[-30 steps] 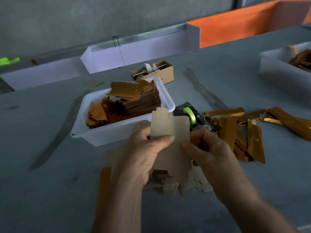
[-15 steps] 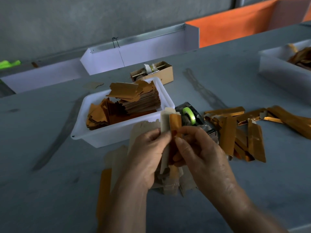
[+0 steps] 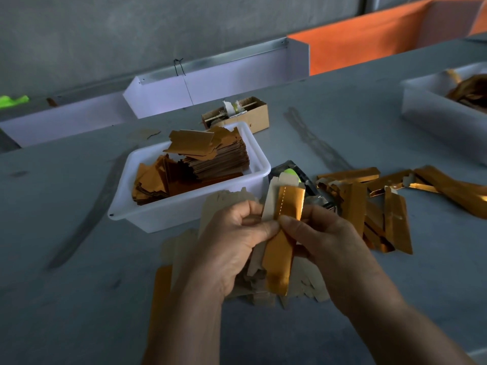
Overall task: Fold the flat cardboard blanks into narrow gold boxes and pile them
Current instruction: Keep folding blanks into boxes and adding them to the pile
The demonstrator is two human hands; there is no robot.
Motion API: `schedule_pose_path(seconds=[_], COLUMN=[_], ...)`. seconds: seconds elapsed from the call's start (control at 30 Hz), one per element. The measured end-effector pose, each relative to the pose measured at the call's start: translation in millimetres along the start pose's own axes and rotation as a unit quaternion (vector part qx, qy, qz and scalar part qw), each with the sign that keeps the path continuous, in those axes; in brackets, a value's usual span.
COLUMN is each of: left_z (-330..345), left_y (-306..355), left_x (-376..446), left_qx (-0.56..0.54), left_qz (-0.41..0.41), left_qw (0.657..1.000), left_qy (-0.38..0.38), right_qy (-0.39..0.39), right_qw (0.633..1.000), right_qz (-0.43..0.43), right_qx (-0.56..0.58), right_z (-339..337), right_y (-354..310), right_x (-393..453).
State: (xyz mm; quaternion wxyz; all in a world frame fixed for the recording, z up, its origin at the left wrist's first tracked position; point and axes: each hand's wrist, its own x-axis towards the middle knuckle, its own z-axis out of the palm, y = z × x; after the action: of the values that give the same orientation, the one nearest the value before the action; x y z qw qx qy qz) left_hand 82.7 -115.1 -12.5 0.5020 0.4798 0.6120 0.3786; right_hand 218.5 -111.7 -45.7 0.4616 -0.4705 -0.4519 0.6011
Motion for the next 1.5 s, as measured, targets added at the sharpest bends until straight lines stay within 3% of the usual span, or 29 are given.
schedule_pose_path(seconds=[0.17, 0.37, 0.43, 0.53, 0.6, 0.7, 0.83, 0.87, 0.97, 1.03, 1.13, 1.37, 1.5], left_z=[3.9, 17.0, 25.9, 43.7, 53.8, 56.7, 47.1, 44.8, 34.6, 25.7, 21.4, 29.6, 25.4], left_y=[-1.5, -1.4, -1.0, -6.6, -9.6, -16.6, -14.8, -10.0, -2.0, 3.2, 8.3, 2.7, 10.2], left_x=[-0.9, -5.2, -9.8, -15.1, -19.7, -22.4, -18.6, -18.9, -10.6, -4.7, 1.6, 5.2, 5.2], left_qx=[0.045, 0.148, 0.265, 0.430, 0.460, 0.563, 0.495, 0.456, 0.217, 0.070, 0.028, 0.080, -0.133], left_qz=[0.031, 0.106, 0.166, 0.277, 0.299, 0.259, 0.250, 0.240, 0.114, 0.032, -0.014, 0.014, -0.062], left_qw=[0.996, 0.971, 0.927, 0.811, 0.786, 0.740, 0.799, 0.829, 0.957, 0.992, 0.998, 0.996, 0.989], left_qy=[0.074, 0.155, 0.205, 0.285, 0.285, 0.261, 0.231, 0.219, 0.155, 0.099, 0.055, 0.041, 0.004], right_qy=[0.010, 0.032, 0.045, 0.059, 0.055, 0.044, 0.042, 0.048, 0.037, 0.015, 0.000, 0.041, -0.023], right_qw=[0.996, 0.995, 0.994, 0.996, 0.997, 0.997, 0.997, 0.997, 0.996, 0.995, 0.996, 0.999, 0.999], right_qz=[0.017, 0.030, 0.019, 0.002, -0.004, 0.002, 0.009, 0.008, 0.001, -0.002, -0.014, 0.018, 0.046], right_qx=[0.088, 0.094, 0.096, 0.070, 0.053, 0.065, 0.061, 0.062, 0.078, 0.094, 0.086, 0.016, 0.012], right_z=[0.3, 4.1, 6.3, 7.8, 7.9, 7.0, 5.0, 4.9, -0.7, -7.4, -12.8, -14.9, -24.4], right_y=[0.5, 2.4, 0.0, -1.8, -1.6, 1.5, 4.7, 3.3, -4.6, -8.6, -10.8, -9.9, -20.4], right_x=[3.1, 4.1, 4.2, 5.8, 5.3, 2.0, 1.2, 3.0, 8.1, 10.1, 8.8, 17.5, 25.6])
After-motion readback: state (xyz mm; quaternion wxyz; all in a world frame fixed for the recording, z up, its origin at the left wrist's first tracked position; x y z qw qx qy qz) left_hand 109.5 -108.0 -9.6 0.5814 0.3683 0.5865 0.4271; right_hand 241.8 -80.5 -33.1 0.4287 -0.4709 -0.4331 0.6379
